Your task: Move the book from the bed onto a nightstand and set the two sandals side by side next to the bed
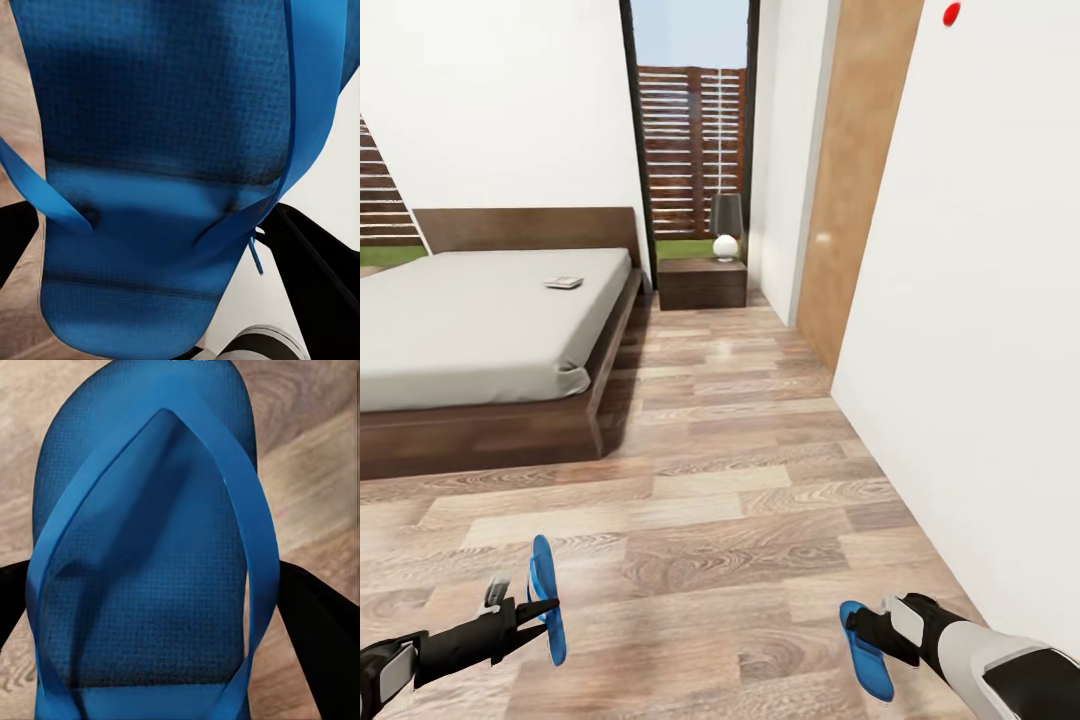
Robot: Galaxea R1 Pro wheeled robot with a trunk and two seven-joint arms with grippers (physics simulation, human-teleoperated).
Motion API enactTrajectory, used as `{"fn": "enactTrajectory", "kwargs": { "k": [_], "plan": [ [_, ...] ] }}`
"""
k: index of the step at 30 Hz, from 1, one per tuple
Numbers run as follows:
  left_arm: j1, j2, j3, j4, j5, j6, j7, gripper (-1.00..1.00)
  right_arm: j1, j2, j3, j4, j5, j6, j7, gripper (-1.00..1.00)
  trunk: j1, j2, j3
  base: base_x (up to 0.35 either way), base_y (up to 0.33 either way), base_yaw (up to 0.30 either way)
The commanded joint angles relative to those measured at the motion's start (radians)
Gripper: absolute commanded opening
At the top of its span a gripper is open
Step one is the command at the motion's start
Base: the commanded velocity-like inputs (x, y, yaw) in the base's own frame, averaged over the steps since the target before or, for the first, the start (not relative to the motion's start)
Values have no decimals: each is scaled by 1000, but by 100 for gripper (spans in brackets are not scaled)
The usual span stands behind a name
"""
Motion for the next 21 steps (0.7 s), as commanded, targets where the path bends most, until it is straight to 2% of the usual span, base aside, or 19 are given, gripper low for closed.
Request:
{"fn": "enactTrajectory", "kwargs": {
  "k": [1, 21],
  "plan": [
    [-1, 0, 9, 0, -4, 10, -3, -100, -1, 0, 9, 1, -11, 3, 0, -100, 0, 0, -1, 167, -155, 0],
    [-1, 0, 9, 0, -4, 10, -3, -100, -1, 0, 10, 1, -10, 2, 0, -100, 0, 0, -1, 167, -149, 0]
  ]
}}
